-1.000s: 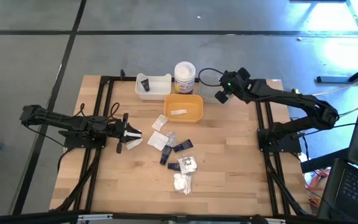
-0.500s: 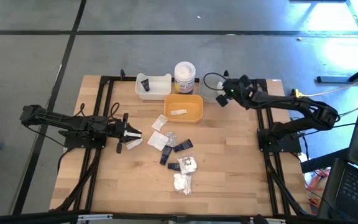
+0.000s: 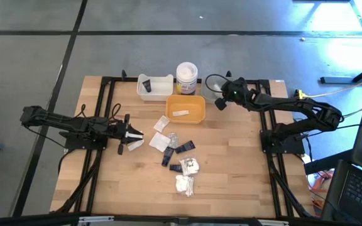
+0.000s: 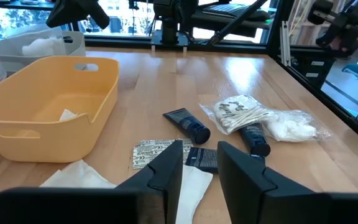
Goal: Pick & Place Travel size toiletries
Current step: Put the white cotton pack into the gray bin, then put the white bandage into the yellow bin
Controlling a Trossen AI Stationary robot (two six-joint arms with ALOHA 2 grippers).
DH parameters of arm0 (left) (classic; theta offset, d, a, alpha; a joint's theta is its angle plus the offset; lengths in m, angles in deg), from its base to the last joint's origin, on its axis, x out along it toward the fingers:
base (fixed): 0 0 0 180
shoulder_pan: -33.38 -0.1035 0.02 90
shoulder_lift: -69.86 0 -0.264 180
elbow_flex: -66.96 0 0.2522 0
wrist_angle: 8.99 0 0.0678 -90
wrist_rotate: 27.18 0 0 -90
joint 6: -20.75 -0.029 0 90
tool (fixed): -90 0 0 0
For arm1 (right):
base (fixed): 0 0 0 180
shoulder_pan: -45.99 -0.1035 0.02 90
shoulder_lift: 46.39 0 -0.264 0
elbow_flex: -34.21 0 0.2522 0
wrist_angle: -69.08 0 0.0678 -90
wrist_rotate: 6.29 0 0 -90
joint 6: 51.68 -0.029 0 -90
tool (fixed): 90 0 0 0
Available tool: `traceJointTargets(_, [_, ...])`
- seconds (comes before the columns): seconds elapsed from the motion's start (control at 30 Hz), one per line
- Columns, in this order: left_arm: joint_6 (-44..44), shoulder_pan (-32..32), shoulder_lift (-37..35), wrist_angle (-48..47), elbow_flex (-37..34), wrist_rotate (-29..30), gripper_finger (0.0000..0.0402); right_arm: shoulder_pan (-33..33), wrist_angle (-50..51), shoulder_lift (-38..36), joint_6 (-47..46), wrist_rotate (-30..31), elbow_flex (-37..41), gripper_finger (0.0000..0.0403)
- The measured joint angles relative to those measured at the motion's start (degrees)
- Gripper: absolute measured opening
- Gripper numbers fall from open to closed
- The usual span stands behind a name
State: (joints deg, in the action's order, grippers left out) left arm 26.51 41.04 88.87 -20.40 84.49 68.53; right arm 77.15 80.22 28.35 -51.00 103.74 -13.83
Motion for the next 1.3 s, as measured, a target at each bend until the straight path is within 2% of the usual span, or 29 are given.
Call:
traceJointTargets(0.2, [0.01, 0.0, -0.02, 0.0, 0.0, 0.0, 0.0098, -0.04, -0.55, 1.18, -1.03, -1.68, 0.0, 0.0004])
traceJointTargets(0.43, [-0.02, 0.0, 0.0, 0.0, 0.0, 0.0, 0.0096, 0.06, -2.51, 4.97, -1.74, -1.62, 0.0, 0.0038])
traceJointTargets(0.6, [0.0, -0.01, -0.02, -0.01, 0.0, 0.0, 0.0096, 0.71, -2.74, 6.18, -3.45, 2.07, 0.0, 0.0065])
traceJointTargets(0.8, [0.02, -0.02, 0.0, 0.0, 0.0, 0.0, 0.0097, 0.76, -2.76, 5.54, -3.25, 2.89, -0.97, 0.0114])
traceJointTargets(1.07, [0.02, -0.02, 0.0, 0.0, 0.0, 0.0, 0.0097, 0.76, -1.88, 5.51, -2.79, 3.04, -4.28, 0.021])
traceJointTargets(1.17, [0.01, 0.0, -0.02, 0.0, 0.0, -0.01, 0.0097, 0.76, 0.65, 5.49, -2.57, 3.71, -6.45, 0.0237])
traceJointTargets(1.3, [0.02, 0.0, 0.0, 0.0, 0.0, 0.0, 0.0095, 0.79, 7.13, 5.49, -1.94, 6.43, -9.66, 0.0255])
